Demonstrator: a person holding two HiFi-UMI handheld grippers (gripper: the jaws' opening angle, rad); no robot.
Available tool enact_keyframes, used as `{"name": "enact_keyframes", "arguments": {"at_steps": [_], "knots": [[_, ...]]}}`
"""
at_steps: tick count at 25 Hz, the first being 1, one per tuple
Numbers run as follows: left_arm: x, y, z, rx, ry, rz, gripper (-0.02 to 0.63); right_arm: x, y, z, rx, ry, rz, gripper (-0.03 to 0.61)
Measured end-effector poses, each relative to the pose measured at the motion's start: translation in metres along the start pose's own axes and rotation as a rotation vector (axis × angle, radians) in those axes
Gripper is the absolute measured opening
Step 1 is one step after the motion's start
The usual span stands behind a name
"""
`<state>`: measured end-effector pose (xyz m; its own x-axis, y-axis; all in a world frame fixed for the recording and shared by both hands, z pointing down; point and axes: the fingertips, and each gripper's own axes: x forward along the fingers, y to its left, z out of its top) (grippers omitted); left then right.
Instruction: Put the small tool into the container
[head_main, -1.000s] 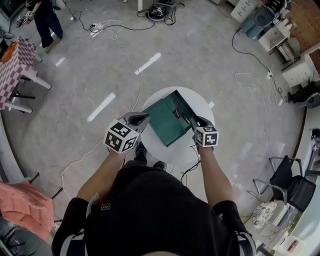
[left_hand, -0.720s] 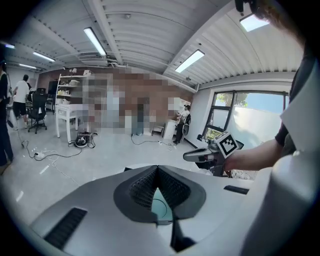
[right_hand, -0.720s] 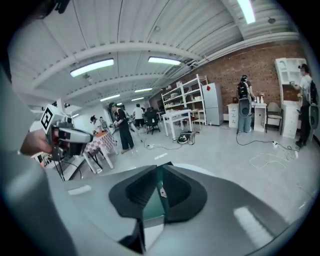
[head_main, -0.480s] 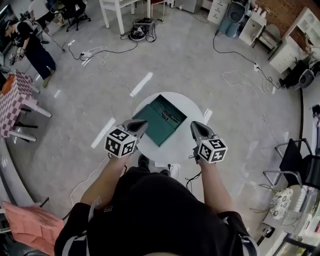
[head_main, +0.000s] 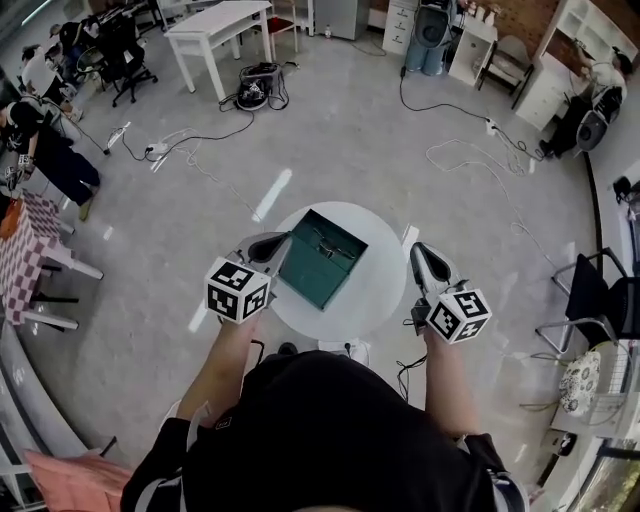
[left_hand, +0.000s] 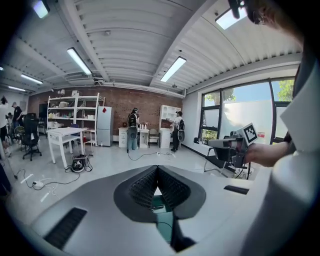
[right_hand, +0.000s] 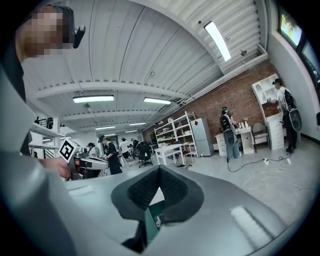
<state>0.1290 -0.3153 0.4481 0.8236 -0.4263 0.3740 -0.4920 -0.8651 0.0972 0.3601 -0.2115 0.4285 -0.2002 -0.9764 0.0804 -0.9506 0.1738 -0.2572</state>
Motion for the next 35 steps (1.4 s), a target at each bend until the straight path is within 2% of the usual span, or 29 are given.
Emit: {"name": "enact_keyframes", "arguments": {"at_steps": [3,7,12,22,35], "knots": [[-0.007,0.011,0.021,0.031,-0.037,0.003,0.007,0.007,0.014,0.031,-0.036,-0.051,0.016,0.011],[-0.004,0.03,0.038,0.035,-0.066,0.008,0.006,0.022,0.031,0.063,-0.075,-0.109,0.049,0.011],[-0.001,0.045,0.049,0.046,-0.082,0.02,0.007,0.031,0.045,0.086,-0.147,-0.174,0.027,0.008],[-0.005,0.054,0.04,0.014,-0.071,0.027,0.007,0.037,0.048,0.068,-0.127,-0.126,0.012,0.008],[-0.012,0.04,0.028,0.002,-0.057,0.033,0.006,0.021,0.046,0.057,-0.099,-0.12,0.016,0.008]]}}
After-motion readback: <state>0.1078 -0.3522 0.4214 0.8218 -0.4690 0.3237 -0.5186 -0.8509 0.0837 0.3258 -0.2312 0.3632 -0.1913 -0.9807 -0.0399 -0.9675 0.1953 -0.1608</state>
